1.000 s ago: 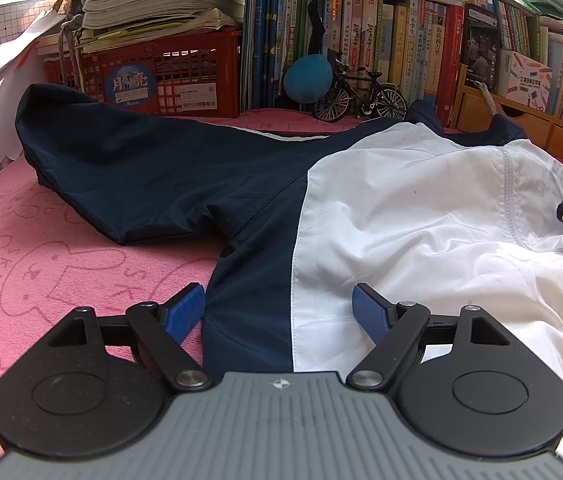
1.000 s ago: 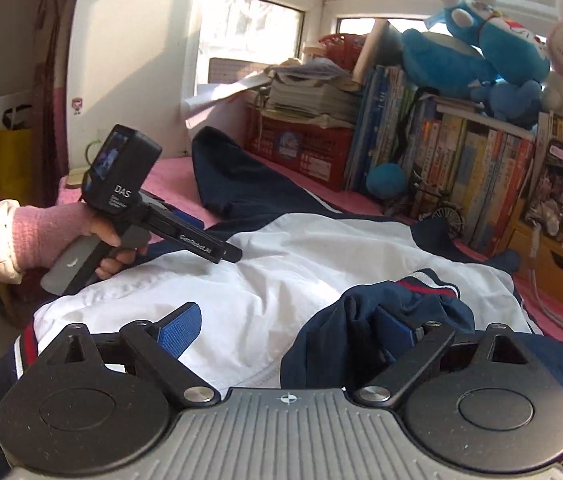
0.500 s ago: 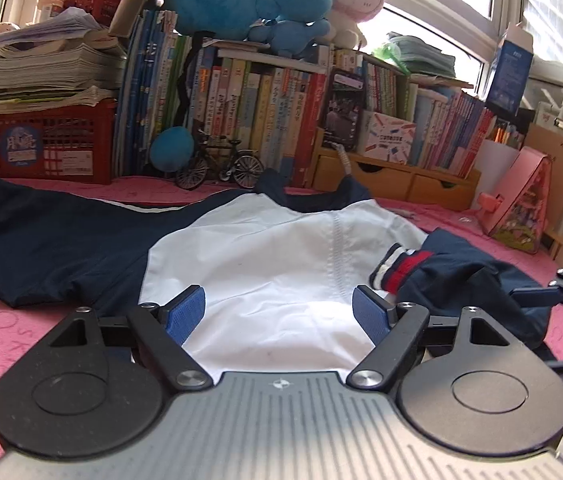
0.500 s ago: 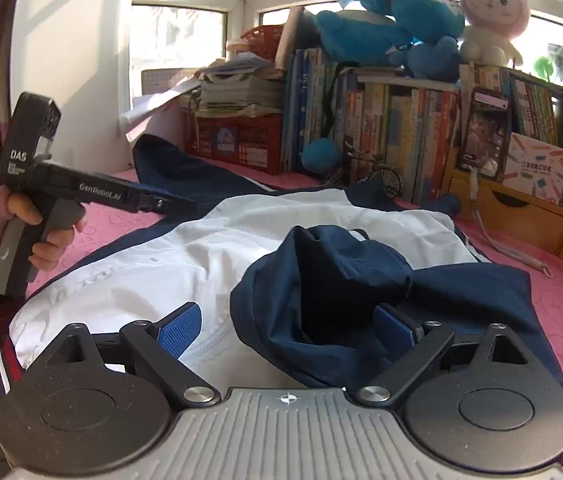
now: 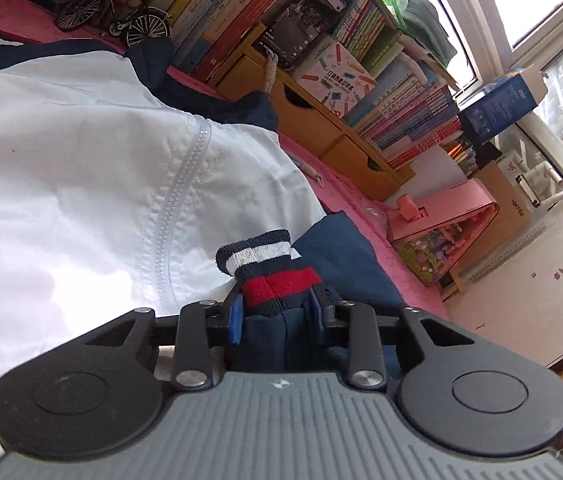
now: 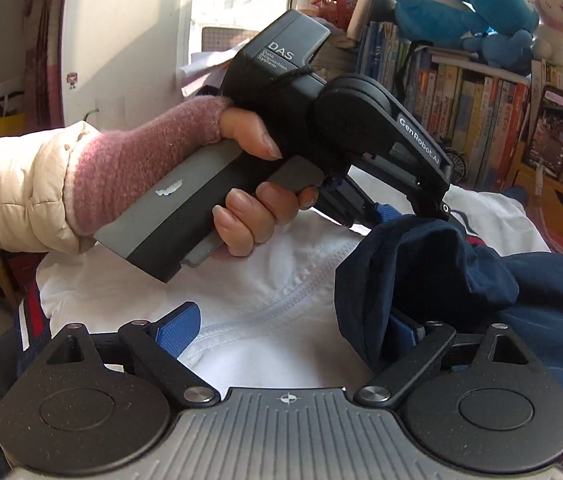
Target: Fold clothes
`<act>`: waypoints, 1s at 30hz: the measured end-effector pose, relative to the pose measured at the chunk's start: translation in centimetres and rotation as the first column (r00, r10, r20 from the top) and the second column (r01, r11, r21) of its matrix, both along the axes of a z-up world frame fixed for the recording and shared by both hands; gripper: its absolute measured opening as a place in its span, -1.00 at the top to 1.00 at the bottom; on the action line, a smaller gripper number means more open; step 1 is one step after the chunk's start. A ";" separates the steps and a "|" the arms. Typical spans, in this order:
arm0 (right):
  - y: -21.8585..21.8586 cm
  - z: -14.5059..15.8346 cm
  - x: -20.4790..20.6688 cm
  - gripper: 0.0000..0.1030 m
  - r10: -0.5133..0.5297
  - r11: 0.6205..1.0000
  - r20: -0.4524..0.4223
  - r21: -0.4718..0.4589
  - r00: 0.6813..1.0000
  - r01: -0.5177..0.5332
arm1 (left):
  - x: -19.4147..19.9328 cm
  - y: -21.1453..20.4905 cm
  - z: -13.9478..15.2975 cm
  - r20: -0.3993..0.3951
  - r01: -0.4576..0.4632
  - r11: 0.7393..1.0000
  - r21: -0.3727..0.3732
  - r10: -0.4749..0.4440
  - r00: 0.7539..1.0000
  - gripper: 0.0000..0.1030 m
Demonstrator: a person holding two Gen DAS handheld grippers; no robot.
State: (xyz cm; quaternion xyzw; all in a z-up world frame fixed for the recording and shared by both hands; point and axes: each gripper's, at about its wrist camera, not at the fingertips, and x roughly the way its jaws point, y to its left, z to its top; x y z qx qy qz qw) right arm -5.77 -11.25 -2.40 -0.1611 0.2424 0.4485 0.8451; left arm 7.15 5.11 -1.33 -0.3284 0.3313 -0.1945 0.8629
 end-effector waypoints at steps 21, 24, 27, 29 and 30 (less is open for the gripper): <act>4.8 0.2 -0.4 -0.89 -0.041 0.986 0.315 -0.139 0.948 0.089 | -13.5 11.7 0.7 0.197 -0.541 0.765 0.349 0.505 0.840 0.58; 2.8 1.5 1.1 -0.75 -0.168 0.970 0.355 -0.105 0.920 0.218 | -12.9 11.0 -1.2 0.140 -0.501 0.773 0.388 0.488 0.862 0.57; 0.3 3.0 3.0 0.40 -0.319 0.928 0.388 -0.056 0.865 0.367 | -12.6 10.4 -2.4 0.125 -0.485 0.765 0.424 0.481 0.868 0.55; -1.4 4.0 4.2 0.70 -0.414 0.887 0.406 -0.021 0.815 0.461 | -12.7 10.2 -2.4 0.131 -0.474 0.765 0.435 0.467 0.874 0.47; -2.2 4.5 4.8 0.70 -0.460 0.862 0.413 -0.003 0.786 0.506 | -12.7 10.1 -2.3 0.134 -0.470 0.766 0.439 0.461 0.877 0.46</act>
